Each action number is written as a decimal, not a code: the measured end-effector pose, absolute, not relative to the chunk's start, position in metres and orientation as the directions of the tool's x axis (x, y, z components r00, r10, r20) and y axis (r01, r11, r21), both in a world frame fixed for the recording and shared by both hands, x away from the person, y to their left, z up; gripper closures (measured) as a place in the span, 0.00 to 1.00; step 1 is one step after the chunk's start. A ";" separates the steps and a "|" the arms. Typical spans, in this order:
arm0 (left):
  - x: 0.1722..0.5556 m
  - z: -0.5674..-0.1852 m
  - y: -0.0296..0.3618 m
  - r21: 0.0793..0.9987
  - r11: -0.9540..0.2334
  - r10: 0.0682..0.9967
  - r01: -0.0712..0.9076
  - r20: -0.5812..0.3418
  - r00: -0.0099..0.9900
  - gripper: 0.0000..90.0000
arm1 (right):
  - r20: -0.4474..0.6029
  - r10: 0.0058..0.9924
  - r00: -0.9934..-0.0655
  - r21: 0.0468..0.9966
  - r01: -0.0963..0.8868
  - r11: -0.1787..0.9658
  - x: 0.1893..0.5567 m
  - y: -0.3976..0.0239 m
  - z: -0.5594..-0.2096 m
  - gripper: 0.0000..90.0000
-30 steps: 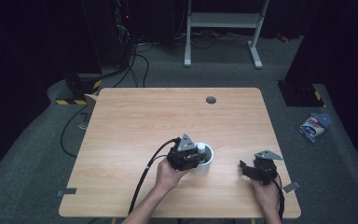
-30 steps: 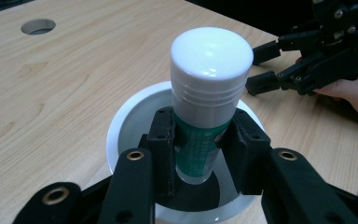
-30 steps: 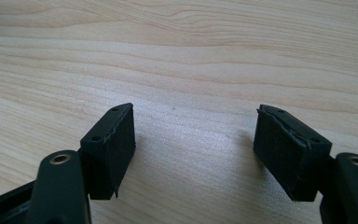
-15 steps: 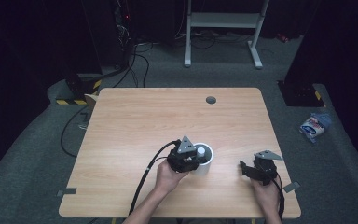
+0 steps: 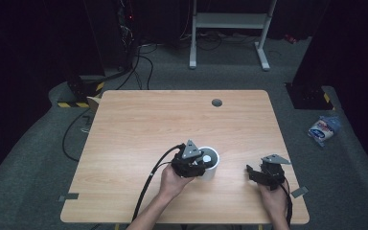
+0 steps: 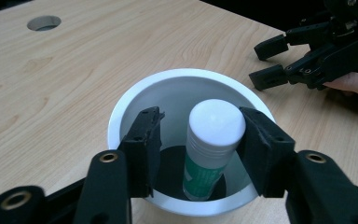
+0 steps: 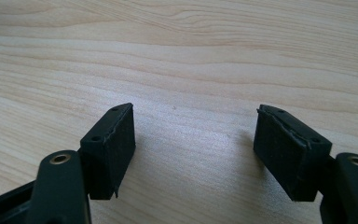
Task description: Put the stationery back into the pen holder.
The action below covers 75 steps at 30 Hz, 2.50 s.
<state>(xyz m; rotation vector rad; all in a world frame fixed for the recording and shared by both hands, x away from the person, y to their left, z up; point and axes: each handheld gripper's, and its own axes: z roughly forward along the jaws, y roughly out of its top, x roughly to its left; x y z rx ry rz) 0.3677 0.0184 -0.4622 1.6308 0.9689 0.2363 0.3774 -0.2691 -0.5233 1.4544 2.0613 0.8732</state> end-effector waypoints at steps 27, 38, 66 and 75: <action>0.364 -0.452 0.032 0.901 0.068 0.698 0.429 -0.350 0.625 0.44 | -0.014 0.944 -0.329 0.725 0.647 0.237 0.377 -0.269 -0.523 0.32; 0.362 -0.447 0.039 0.901 0.095 0.697 0.424 -0.364 0.618 0.44 | -0.014 0.944 -0.329 0.725 0.647 0.237 0.377 -0.269 -0.523 0.32; 0.362 -0.435 0.073 0.908 0.145 0.732 0.392 -0.365 0.575 0.44 | -0.014 0.944 -0.329 0.725 0.647 0.236 0.377 -0.269 -0.523 0.32; 0.362 -0.432 0.085 0.911 0.159 0.746 0.380 -0.363 0.559 0.43 | -0.014 0.944 -0.330 0.725 0.647 0.237 0.377 -0.269 -0.523 0.32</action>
